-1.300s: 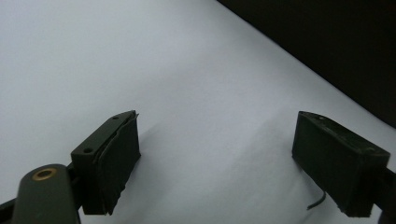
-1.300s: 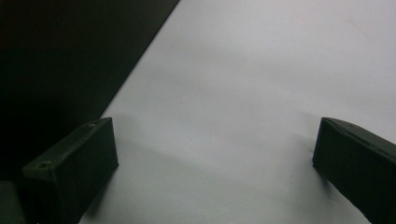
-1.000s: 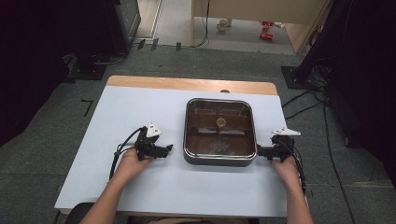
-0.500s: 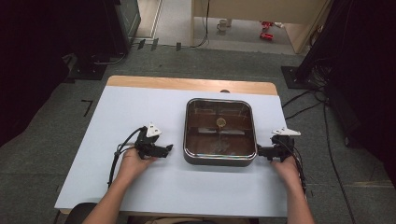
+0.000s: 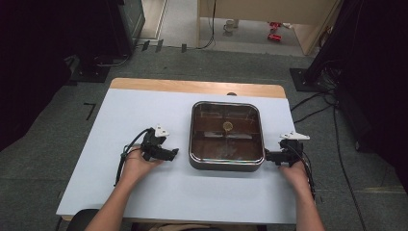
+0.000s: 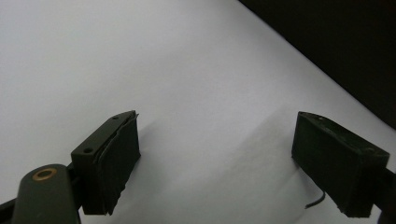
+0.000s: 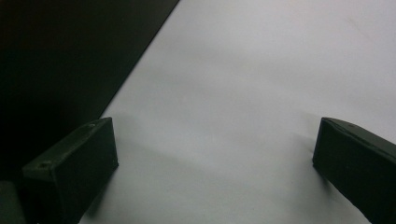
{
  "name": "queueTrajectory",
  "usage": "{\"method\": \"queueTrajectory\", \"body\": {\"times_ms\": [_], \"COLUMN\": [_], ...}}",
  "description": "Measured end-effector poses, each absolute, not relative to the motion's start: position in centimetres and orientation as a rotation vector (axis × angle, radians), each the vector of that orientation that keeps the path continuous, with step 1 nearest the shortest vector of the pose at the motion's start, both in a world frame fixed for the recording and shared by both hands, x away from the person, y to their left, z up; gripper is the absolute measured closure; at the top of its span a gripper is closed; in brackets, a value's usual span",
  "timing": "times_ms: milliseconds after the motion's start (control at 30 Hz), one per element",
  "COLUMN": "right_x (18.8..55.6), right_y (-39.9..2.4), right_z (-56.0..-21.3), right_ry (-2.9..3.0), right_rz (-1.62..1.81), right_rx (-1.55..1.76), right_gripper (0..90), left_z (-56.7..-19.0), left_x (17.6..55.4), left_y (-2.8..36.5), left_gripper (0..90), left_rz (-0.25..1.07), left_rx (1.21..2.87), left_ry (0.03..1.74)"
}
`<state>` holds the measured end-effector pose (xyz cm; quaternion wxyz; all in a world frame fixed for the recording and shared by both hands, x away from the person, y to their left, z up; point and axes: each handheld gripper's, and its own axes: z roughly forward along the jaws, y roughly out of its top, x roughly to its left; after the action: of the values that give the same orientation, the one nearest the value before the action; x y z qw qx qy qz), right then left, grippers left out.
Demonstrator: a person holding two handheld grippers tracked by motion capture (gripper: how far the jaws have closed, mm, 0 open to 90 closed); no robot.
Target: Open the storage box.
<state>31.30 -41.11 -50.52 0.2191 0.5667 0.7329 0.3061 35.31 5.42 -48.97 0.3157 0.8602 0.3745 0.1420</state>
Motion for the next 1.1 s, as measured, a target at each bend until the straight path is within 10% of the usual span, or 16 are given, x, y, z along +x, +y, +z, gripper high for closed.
{"method": "queueTrajectory", "body": {"times_ms": [400, 1100], "right_x": [31.3, 31.3], "right_y": [-41.1, -41.1], "right_z": [-50.5, -50.5], "right_ry": [2.028, 2.028], "right_rz": [0.847, 0.847], "right_rx": [1.567, 1.568], "right_gripper": [0.0, 0.0], "left_z": [-46.9, -42.3], "left_x": [36.1, 37.0], "left_y": [5.2, 2.2], "left_gripper": [33.2, 35.7], "left_rz": [0.239, 0.172], "left_rx": [2.250, 2.217], "left_ry": [0.986, 0.813]}}
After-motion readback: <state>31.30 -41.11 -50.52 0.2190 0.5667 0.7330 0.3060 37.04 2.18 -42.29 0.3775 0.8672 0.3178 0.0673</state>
